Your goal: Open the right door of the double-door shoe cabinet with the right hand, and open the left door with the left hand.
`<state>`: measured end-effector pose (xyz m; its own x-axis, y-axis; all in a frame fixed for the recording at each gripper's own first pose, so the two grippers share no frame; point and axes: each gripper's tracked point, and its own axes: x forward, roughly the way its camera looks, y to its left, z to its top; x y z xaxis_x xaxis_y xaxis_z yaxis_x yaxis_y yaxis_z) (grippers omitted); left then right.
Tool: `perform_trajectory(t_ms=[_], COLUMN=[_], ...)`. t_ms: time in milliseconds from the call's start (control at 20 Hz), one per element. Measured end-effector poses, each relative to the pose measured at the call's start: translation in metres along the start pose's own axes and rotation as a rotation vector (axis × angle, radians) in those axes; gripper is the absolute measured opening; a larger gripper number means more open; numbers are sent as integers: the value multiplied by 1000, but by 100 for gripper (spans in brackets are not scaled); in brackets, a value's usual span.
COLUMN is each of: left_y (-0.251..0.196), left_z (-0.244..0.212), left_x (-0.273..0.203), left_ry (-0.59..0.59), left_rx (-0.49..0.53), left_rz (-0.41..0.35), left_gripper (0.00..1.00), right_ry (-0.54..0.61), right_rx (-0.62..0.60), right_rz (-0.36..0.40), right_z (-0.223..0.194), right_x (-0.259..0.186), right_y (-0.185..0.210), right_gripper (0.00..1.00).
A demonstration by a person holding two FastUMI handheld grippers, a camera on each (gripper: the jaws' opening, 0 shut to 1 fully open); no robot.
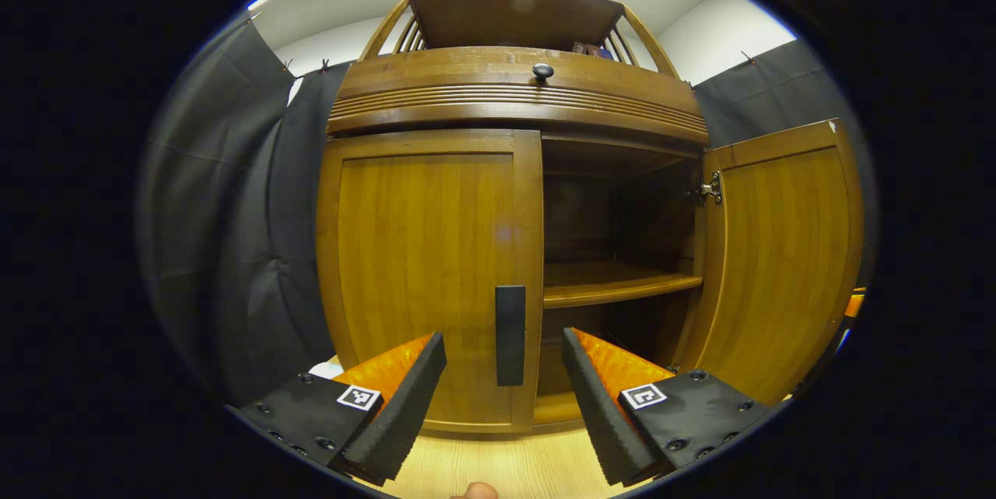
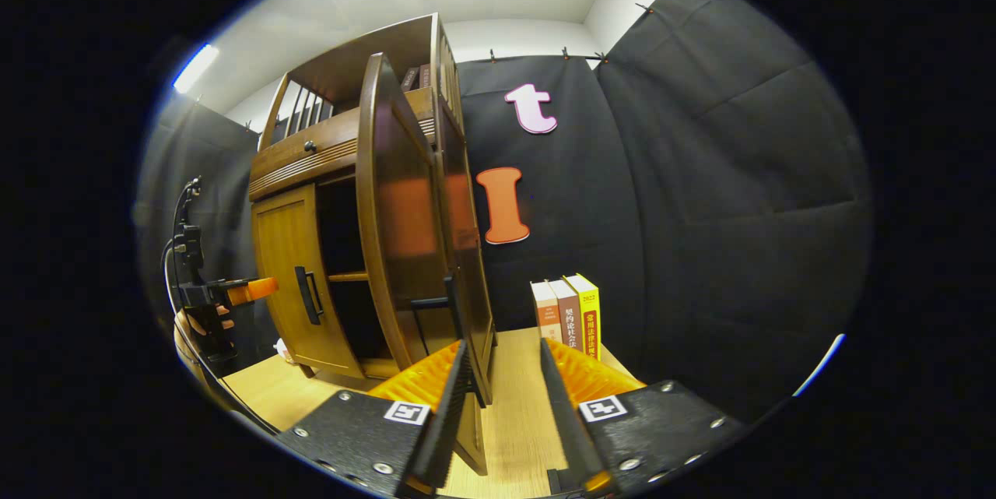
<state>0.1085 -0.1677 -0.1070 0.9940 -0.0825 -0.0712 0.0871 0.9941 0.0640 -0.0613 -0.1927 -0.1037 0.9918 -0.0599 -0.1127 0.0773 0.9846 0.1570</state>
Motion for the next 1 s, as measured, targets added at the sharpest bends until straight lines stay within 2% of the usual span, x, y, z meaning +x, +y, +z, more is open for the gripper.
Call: perform_trajectory(t_ms=[150,200,400,550,600,650,700,800,850,900,950,1000], left_y=[-10,-13,-14,-9,-5,-3,0,5,6,7,10,11], left_z=[-5,-7,-17,-23,-27,-33,-38,-49,-52,-55,-57,-58], left_x=[19,25,48,64,70,75,80,90,94,98,99,102], left_ry=[-5,-2,11,21,29,39,53,80,90,95,95,99], left_rx=[-15,-11,16,4,3,0,-2,-10,-14,-16,-18,-17], left_rz=[-30,-36,-31,-11,2,10,15,23,25,29,36,32], left_gripper=[99,99,97,99,97,99,99,99,99,97,95,94], right_ry=[-4,-8,-25,-38,-44,-50,-58,-71,-79,-84,-87,-86], right_rx=[-25,-24,-17,-28,-38,-48,-57,-70,-76,-80,-83,-84], right_rz=[-49,-53,-76,-92,-100,-107,-111,-117,-120,-124,-125,-125], right_z=[-3,-1,3,5,6,7,9,13,14,15,15,14], right_x=[3,4,6,7,5,4,4,3,3,2,2,2], right_y=[-15,-16,-24,-27,-28,-29,-29,-28,-28,-28,-28,-28], right_gripper=[71,90,92,92,99,99,92,92,99,99,92,92])
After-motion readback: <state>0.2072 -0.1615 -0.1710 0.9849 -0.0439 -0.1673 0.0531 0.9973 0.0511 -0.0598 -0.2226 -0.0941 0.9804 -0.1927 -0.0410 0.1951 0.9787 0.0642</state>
